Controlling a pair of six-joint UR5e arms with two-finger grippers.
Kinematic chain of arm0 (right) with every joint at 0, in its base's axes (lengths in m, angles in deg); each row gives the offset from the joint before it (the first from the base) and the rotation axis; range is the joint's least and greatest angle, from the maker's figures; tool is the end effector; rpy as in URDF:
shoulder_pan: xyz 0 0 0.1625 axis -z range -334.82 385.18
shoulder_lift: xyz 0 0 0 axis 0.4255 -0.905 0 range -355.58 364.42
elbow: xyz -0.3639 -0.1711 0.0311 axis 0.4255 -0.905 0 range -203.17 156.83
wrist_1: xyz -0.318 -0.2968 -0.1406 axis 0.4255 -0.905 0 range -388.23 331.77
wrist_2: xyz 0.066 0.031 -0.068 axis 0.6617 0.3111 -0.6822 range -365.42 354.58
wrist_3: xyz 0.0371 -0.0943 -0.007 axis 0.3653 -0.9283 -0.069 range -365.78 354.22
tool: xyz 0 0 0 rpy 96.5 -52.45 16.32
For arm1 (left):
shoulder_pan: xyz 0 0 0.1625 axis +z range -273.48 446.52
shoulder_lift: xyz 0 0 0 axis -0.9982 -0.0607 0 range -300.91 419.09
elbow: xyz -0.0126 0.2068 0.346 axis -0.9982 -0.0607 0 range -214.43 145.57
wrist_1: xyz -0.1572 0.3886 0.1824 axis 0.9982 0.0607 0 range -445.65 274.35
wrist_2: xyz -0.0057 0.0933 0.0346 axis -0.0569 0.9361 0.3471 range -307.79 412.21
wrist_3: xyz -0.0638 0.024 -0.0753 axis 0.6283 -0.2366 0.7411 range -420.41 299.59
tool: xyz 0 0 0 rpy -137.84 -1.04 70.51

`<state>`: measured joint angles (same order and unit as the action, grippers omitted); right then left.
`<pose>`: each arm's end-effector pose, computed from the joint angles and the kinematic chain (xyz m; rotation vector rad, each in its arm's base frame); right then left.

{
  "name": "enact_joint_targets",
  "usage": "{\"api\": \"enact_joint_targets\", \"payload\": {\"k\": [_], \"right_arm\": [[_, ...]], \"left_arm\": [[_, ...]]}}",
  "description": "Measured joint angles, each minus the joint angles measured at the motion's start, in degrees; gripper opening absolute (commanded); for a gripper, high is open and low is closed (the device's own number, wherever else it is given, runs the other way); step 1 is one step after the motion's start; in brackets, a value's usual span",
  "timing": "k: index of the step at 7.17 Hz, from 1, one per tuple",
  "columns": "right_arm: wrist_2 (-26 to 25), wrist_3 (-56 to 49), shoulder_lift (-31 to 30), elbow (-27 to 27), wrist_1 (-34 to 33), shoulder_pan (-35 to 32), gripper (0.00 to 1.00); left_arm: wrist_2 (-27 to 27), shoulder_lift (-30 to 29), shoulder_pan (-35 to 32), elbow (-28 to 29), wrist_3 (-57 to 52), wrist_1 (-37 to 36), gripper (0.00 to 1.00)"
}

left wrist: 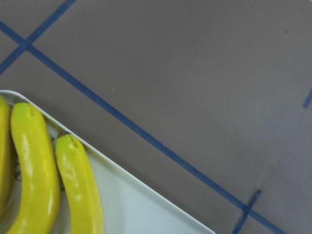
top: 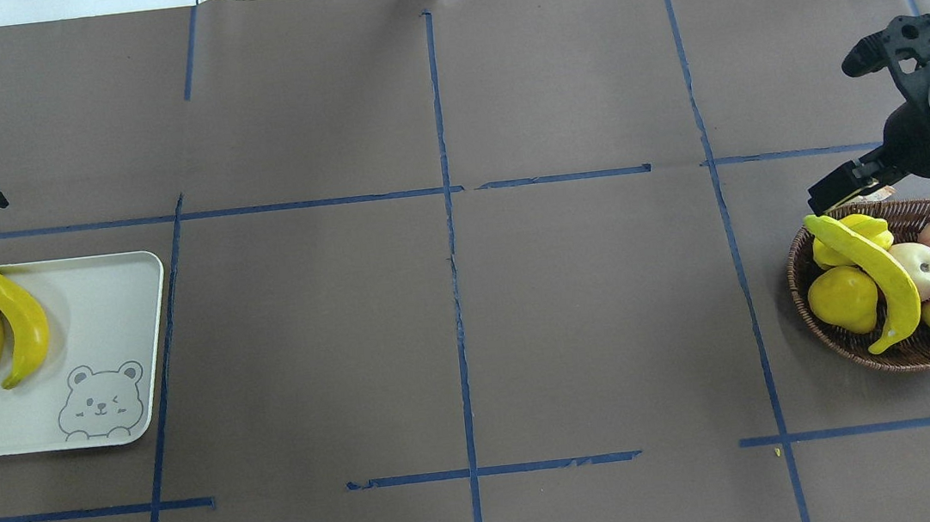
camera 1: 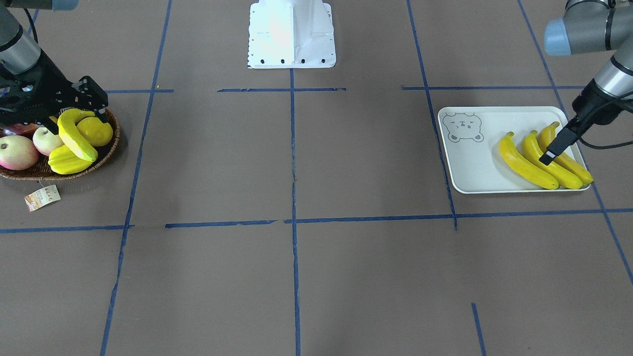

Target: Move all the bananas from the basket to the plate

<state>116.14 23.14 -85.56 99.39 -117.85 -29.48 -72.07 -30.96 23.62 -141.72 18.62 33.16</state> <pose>-0.2234 -0.4537 0.3487 0.1905 -0.7529 -0.2649 0.1815 -0.5219 0.4218 0.0176 0.9770 -0.5940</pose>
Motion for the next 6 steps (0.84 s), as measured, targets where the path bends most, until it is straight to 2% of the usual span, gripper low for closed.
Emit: {"api": "enact_joint_targets", "payload": {"k": [2, 3, 4, 6], "right_arm": [[-0.2, -1.1, -7.2, -1.1, 10.4, 0.1, 0.99], [-0.5, -1.1, -9.9, -1.6, 13.4, 0.3, 0.99], [-1.5, -1.1, -12.1, -1.8, 14.5, 1.4, 0.98], [-5.8, -0.8, -14.2, -3.3, 15.0, 6.5, 0.9]], "left_arm": [[0.0, -0.6, 1.2, -1.3, -0.9, -0.6, 1.0], [-0.1, -0.7, 1.4, -1.5, -0.9, -0.6, 1.0], [-0.1, -0.9, 1.6, -1.6, -0.7, -0.6, 1.0], [-0.1, -1.0, 2.0, -1.7, -0.6, -0.6, 1.0]]}}
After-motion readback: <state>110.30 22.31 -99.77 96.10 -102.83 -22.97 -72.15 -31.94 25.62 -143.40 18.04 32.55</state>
